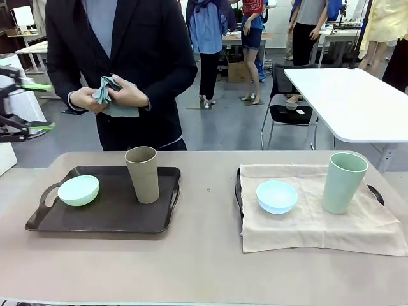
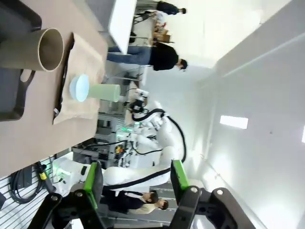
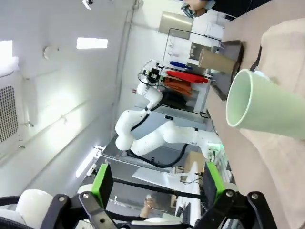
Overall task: Set up a tray with a mat and arrange the tableware.
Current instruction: Pick up the Picnic Bowl and Reusable plastic cup from the Handle tray in front of the human's position and hold them in the air.
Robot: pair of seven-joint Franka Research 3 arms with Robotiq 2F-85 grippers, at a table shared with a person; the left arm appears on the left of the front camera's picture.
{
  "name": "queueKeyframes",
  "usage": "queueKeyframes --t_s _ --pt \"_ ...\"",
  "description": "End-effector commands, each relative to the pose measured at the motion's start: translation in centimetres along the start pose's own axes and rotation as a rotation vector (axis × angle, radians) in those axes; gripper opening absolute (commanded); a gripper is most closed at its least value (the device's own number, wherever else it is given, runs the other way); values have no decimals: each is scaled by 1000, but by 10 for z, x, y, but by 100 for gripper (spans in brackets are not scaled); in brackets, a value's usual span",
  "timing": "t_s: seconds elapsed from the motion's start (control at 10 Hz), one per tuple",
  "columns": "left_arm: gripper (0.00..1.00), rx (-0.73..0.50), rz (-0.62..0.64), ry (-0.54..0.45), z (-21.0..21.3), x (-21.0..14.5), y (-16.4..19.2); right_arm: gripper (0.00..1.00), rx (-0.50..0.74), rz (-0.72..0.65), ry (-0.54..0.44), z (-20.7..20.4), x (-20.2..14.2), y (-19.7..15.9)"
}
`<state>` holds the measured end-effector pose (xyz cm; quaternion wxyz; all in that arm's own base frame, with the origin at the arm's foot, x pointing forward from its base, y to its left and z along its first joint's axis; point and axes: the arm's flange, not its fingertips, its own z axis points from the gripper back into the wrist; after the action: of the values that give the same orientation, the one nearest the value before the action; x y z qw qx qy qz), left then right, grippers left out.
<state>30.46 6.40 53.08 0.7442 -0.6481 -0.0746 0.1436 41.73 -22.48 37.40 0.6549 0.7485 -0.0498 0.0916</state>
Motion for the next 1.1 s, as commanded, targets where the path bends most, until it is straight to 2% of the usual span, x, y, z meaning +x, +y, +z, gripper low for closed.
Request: queueKeyframes --t_s 0.0,0.1,0.2,1.0 --pt "75 -22 14 41 27 -17 25 100 -11 -17 -18 -3 -27 36" --pt "75 0 0 0 0 0 0 100 -46 12 -8 -4 -30 41" --pt "75 0 0 0 0 0 0 100 5 -6 -15 -4 -14 6" --pt "75 0 0 0 0 0 0 100 5 -6 -15 -4 -14 6"
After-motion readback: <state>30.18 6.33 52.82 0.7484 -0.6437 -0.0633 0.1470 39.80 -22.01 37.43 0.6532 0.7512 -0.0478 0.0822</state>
